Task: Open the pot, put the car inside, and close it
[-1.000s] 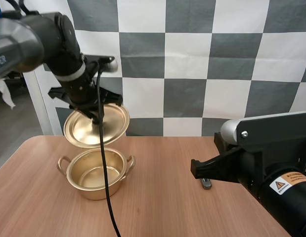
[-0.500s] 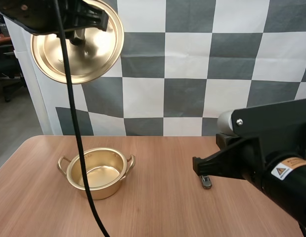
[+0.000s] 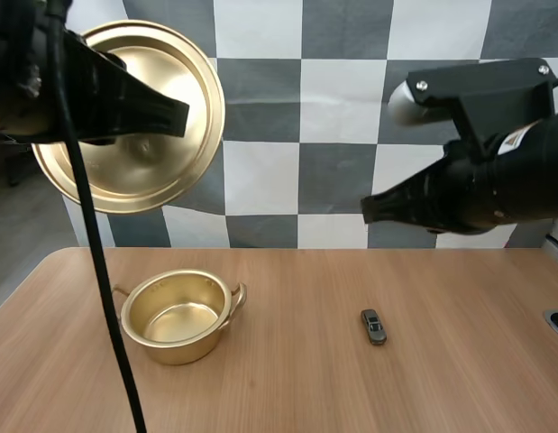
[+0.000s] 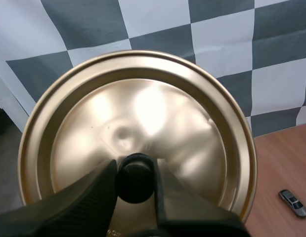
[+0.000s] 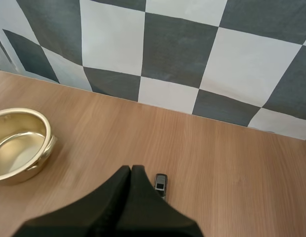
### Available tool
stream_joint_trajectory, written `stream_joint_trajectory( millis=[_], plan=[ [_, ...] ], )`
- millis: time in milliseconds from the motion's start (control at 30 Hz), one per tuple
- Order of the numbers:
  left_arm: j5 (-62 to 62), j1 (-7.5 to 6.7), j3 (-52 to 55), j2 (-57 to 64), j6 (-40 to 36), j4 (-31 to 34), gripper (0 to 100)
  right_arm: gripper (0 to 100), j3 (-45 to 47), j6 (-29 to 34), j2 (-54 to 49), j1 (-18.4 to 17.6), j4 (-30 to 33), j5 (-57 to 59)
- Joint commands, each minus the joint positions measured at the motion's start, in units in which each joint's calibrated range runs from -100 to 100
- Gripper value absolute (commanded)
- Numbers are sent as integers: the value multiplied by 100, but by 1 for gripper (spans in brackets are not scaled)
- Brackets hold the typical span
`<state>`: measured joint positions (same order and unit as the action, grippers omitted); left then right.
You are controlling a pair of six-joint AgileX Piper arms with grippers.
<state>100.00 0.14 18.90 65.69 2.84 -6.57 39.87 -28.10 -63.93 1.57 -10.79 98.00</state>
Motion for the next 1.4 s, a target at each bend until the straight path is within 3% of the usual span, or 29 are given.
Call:
stream_joint_trajectory(
  millis=[0, 500, 800, 1000, 1067, 1267, 1333, 1367],
  plan=[
    [0, 5, 250, 259, -1, 2, 0, 0, -2663, 114, 3644, -2, -6, 200],
    [0, 5, 235, 720, 24, 105, 0, 0, -2363, 57, 5053, -2, 375, 200],
    [0, 5, 235, 720, 24, 103, 0, 0, -1337, -114, 4998, -2, -501, 200],
    [0, 5, 235, 720, 45, 103, 0, 0, -1448, -114, 4854, -2, -317, 200],
    [0, 5, 235, 720, 43, 90, 0, 11, -1500, -114, 4854, -2, -65, 200],
    [0, 5, 235, 720, 43, 56, 0, 80, -1548, -255, 4793, -2, 665, 200],
    [0, 5, 235, 720, 51, 44, 0, 97, -1548, -345, 4793, -2, 707, 200],
    [0, 5, 235, 720, 51, 44, 0, 100, -1548, -345, 4793, -2, 745, 200]
  ],
)
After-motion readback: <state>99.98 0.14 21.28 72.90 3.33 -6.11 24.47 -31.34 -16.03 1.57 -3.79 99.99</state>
